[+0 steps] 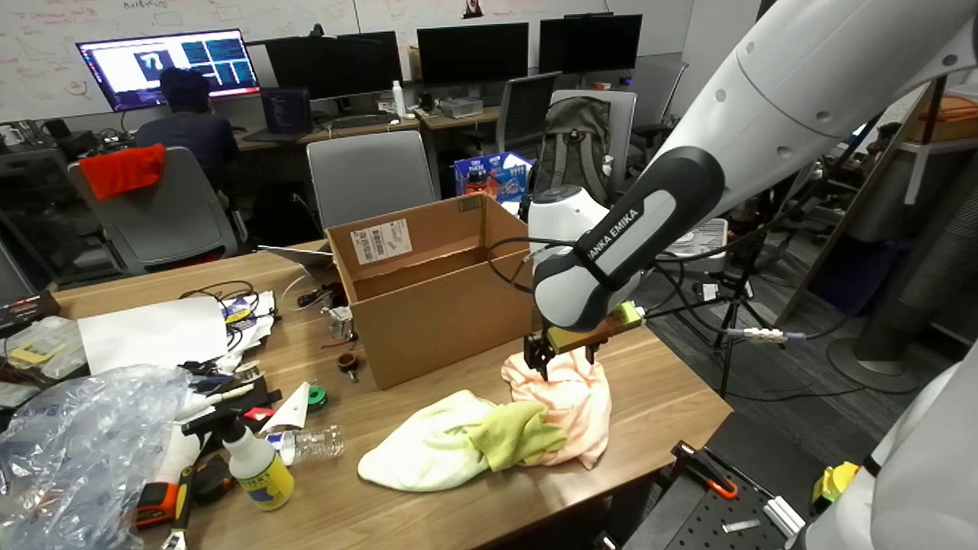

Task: Put the shirts and towels in the box respectively one at a time

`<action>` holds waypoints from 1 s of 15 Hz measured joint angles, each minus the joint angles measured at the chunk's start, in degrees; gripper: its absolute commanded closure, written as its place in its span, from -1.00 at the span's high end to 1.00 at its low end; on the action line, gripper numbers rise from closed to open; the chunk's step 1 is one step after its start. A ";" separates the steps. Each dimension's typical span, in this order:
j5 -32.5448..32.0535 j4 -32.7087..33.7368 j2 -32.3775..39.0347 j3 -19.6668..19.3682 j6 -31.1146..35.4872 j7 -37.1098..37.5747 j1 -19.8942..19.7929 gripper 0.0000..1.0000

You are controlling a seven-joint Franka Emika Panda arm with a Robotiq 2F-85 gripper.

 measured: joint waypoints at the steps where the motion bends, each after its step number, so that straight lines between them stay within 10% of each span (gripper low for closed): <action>1: 0.00 0.21 1.17 -0.38 0.56 -0.36 -0.05 1.00; 15: 1.61 8.83 13.79 -5.89 3.85 -5.68 -1.58 1.00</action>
